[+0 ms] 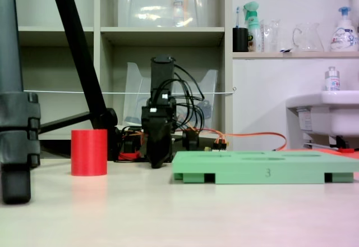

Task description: Put the cylinder block into the corresponding hole

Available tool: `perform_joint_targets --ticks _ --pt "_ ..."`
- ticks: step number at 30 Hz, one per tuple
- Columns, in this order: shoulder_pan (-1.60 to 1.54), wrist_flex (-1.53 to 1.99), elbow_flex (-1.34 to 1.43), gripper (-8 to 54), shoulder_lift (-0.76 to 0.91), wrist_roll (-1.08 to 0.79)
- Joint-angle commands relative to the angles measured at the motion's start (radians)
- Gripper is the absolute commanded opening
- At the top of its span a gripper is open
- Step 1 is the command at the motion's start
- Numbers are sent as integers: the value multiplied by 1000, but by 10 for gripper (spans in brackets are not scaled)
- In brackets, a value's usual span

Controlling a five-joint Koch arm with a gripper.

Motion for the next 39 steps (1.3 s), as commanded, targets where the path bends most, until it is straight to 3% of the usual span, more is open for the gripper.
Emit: perform_joint_targets --ticks 1,6,9,12,16,20,39 --pt "20 0 72 354 66 110" --pt "31 -402 71 360 64 894" --pt "37 -644 57 347 58 1193" --pt "61 -765 15 370 -2 1367" --pt "104 -1069 -9 456 -296 1387" --pt "163 -1802 -100 521 -1000 1453" --pt "344 -1818 -238 520 -1186 1474"
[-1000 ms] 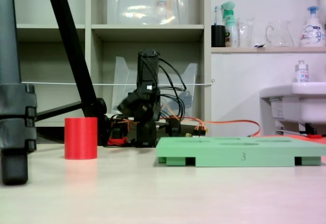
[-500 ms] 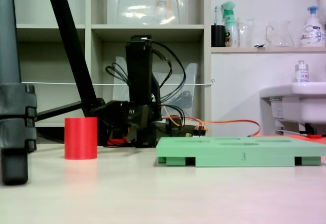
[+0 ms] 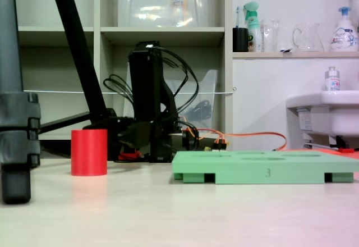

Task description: Put the cylinder block into the corresponding hole

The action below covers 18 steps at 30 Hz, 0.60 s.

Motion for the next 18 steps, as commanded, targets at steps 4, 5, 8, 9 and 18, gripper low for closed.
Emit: perform_joint_targets --ticks 4,5,8,9,18 --pt "35 -175 -67 520 -51 9" --pt "37 -175 -92 520 -72 9" --pt "43 -175 -158 520 -124 11" --pt "46 -175 -179 519 -138 11" --pt "75 -170 -325 504 -252 20"
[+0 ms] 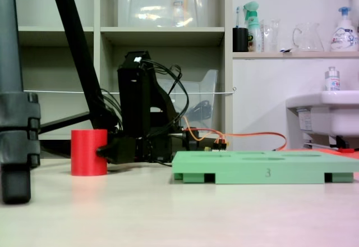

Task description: Put the cylinder block into the corresponding hole

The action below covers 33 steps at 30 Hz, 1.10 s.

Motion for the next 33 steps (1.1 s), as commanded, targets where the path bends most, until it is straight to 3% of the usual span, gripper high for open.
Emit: perform_joint_targets --ticks 1,2,6,12,18,24,33 --pt "14 -169 -20 504 3 21" --pt "15 -169 -28 487 0 23" --pt "37 -160 -41 294 3 31" --pt "20 -143 -20 184 3 64" --pt "-126 -115 34 184 181 72" --pt "-423 107 29 184 460 92" --pt "-871 439 -204 185 494 80"
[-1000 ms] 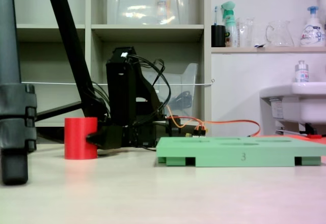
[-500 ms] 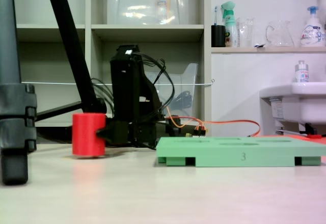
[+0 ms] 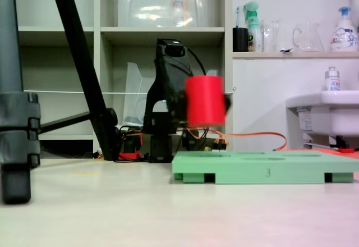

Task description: Put the cylinder block into the corresponding hole

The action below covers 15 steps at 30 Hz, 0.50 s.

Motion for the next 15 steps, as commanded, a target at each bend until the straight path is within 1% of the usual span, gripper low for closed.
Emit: perform_joint_targets --ticks 1,7,15 --pt "-95 44 -89 185 26 11" --pt "-299 149 -281 185 -86 11" --pt "-376 178 -368 185 -201 12"
